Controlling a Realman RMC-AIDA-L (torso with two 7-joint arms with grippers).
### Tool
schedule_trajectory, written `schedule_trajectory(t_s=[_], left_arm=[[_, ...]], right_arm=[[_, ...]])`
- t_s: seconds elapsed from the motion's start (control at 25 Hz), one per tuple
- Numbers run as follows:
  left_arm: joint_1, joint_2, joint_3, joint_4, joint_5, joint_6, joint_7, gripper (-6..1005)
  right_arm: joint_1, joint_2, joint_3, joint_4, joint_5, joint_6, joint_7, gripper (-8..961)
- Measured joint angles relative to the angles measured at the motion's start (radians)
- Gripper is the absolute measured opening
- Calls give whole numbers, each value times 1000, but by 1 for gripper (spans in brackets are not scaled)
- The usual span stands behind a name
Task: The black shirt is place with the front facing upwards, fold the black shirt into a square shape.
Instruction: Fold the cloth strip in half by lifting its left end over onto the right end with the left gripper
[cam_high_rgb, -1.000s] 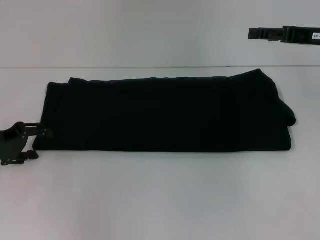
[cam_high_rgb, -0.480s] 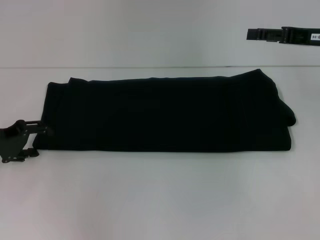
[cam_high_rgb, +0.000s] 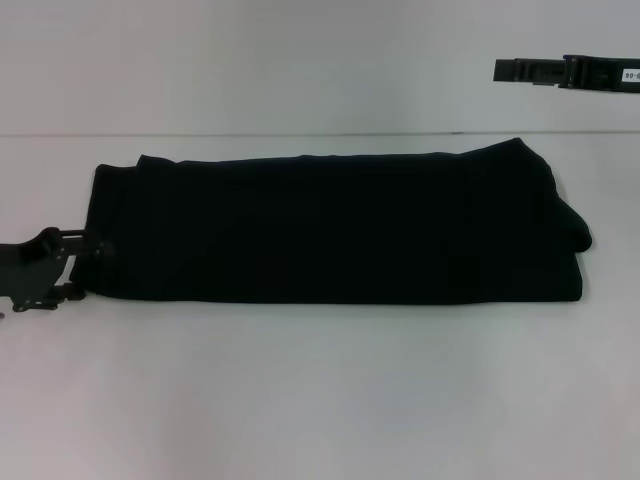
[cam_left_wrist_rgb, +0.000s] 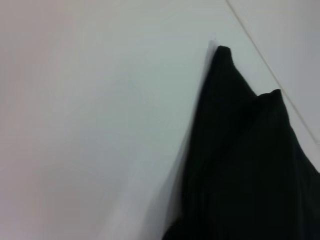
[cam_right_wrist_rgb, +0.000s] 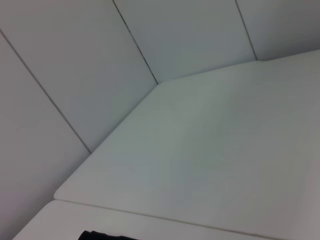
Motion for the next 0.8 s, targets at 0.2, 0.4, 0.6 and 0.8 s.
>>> schedule_trajectory(t_s=[0.2, 0.4, 0.6, 0.8], left_arm=[[-10, 1, 0, 2, -3, 0, 8, 797], [-19, 1, 0, 1, 1, -7, 17, 798], [-21, 0, 0, 1, 6, -8, 18, 795], [-15, 1, 0, 0, 11, -7, 18, 791]], right_arm=[[-1, 0, 0, 0, 0, -1, 0, 909], [-1, 0, 0, 0, 1, 0, 0, 909], [-2, 0, 0, 0, 1, 1, 0, 909], [-3, 0, 0, 0, 2, 2, 0, 909]])
